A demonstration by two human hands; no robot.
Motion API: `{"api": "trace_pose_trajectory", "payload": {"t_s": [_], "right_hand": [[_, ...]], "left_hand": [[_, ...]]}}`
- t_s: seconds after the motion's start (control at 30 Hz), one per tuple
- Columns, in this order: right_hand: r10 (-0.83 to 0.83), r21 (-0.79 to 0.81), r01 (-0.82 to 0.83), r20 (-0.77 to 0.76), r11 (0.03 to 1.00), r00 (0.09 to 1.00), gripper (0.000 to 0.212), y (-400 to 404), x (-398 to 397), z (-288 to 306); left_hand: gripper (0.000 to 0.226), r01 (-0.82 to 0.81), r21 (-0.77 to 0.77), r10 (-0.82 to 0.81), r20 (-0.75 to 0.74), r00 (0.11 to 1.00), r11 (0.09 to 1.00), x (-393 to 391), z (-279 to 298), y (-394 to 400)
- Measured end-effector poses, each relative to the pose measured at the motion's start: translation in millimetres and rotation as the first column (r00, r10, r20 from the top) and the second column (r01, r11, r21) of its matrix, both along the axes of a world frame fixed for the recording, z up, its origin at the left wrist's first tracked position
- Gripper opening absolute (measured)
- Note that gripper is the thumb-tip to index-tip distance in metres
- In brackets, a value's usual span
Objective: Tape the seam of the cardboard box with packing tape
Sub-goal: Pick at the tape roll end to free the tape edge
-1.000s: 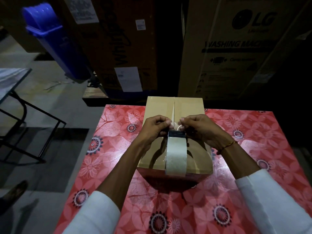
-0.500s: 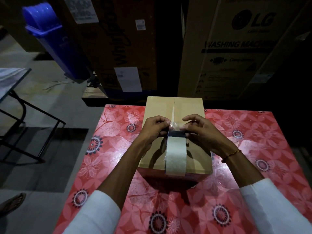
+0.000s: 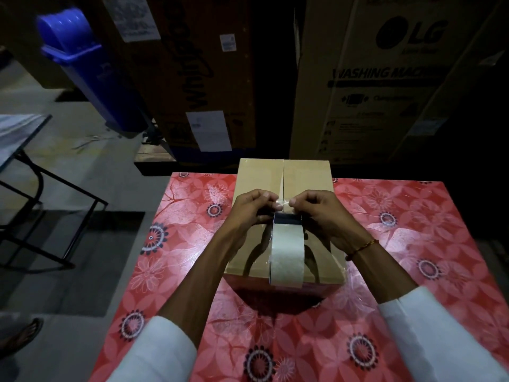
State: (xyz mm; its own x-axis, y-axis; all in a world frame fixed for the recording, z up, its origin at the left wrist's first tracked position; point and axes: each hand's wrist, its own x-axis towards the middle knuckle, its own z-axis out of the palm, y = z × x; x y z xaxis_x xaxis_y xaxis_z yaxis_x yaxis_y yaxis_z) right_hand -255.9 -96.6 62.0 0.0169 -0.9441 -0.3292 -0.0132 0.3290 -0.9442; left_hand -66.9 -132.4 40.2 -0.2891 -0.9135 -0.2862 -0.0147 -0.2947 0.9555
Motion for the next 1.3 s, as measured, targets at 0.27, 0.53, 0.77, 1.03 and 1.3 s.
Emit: {"api": "trace_pose_trajectory", "payload": {"t_s": [0.27,0.53,0.77,1.03,1.3], "right_hand": [[-0.020,-0.021,0.022,0.058,1.000,0.998,0.026,3,1,-2],[-0.025,-0.037,0.026,0.032,0.999,0.999,0.022,3,-2,-8],[-0.060,-0.038,0.061,0.029,0.997,0.998,0.022,3,3,-6],[-0.040,-0.134,0.036,-0.022,0.990,0.999,0.018,4,5,-6],[-0.069,-0.096,0.075,0.063,0.993,0.996,0.018,4,2,-10]], "left_hand": [[0.010,0.103,-0.001,-0.103,0.010,0.995,0.995,-8,-1,1],[0.012,0.045,-0.002,-0.045,0.038,0.998,0.999,-7,-2,2],[0.019,0.070,-0.036,-0.069,0.051,0.996,0.997,-9,3,4],[0.017,0.074,-0.140,-0.052,0.151,0.987,0.987,-17,4,5],[0.025,0.148,-0.116,-0.126,0.182,0.975,0.982,-19,7,8]]}}
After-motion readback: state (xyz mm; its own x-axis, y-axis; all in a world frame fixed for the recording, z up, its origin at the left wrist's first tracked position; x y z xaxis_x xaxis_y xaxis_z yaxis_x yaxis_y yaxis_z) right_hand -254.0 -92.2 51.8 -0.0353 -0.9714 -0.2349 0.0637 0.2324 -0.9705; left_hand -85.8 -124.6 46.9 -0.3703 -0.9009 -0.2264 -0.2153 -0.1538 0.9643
